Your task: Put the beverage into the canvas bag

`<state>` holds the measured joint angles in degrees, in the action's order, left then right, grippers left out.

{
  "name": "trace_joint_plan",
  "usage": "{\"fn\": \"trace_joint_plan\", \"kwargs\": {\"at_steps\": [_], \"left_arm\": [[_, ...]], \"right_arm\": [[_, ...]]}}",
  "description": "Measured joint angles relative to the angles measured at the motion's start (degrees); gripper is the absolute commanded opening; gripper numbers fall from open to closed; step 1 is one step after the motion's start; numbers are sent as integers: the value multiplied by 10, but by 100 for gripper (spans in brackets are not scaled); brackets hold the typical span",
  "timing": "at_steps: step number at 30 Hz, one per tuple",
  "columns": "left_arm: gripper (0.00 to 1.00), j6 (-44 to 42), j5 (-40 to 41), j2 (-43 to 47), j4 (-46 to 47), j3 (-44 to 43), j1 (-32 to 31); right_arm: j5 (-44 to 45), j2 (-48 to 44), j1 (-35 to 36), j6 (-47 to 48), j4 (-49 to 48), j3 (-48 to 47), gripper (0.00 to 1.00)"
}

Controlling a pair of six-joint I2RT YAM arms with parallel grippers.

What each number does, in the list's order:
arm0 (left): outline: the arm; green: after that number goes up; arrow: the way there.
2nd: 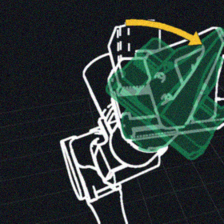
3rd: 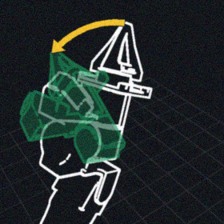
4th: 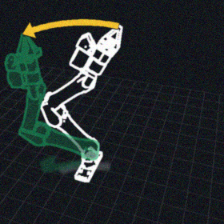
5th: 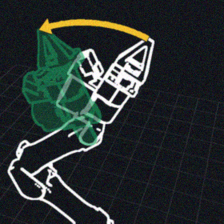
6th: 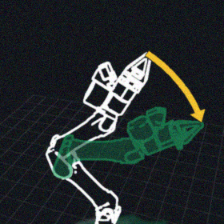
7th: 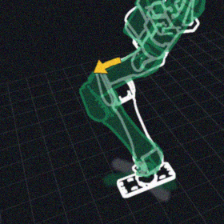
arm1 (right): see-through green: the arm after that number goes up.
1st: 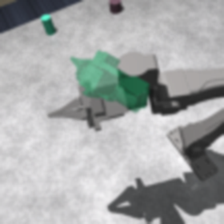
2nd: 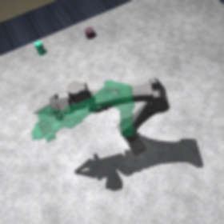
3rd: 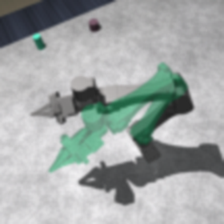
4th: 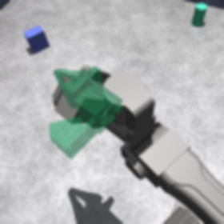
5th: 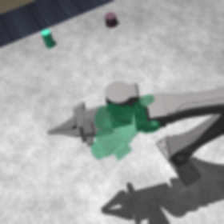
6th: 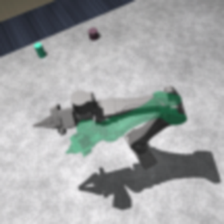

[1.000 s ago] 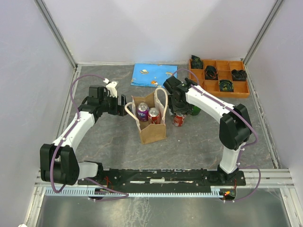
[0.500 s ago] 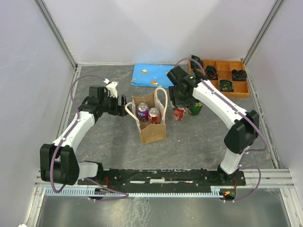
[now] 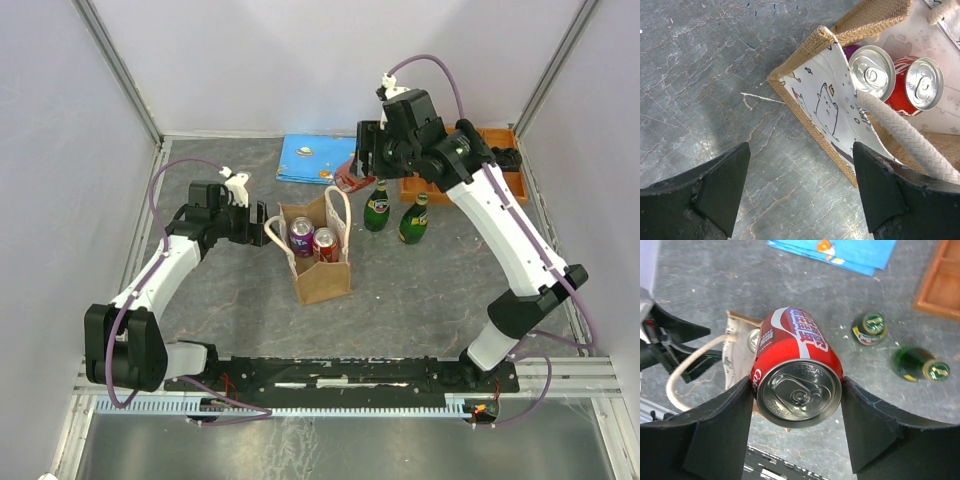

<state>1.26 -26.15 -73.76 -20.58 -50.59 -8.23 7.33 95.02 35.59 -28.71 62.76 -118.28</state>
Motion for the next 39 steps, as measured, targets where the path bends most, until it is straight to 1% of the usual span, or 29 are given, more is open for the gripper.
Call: {"fn": "trace_joint_plan", "kwargs": {"at_steps": [4, 8, 13, 18, 24, 35, 39], "left_arm": [[89, 0, 0, 0, 0, 0, 0], [90, 0, 0, 0, -1, 0, -2], [90, 0, 0, 0, -1, 0, -2], [90, 0, 0, 0, -1, 0, -2], [90, 0, 0, 2, -3, 10, -2], [90, -13, 0, 27, -9, 19, -2], [90, -13, 0, 28, -13, 21, -2]], "right_arm": [[-16, 17, 22, 15, -15, -35, 0], [-16, 35, 75, 34, -19, -48, 0], [-27, 43, 130, 42, -19, -20, 0], [-28, 56, 160, 46, -9, 21, 0], [-28, 81, 183, 50, -10, 67, 0], [-16, 158, 208, 74, -28, 69, 0], [-1, 172, 216, 80, -40, 80, 0]]}}
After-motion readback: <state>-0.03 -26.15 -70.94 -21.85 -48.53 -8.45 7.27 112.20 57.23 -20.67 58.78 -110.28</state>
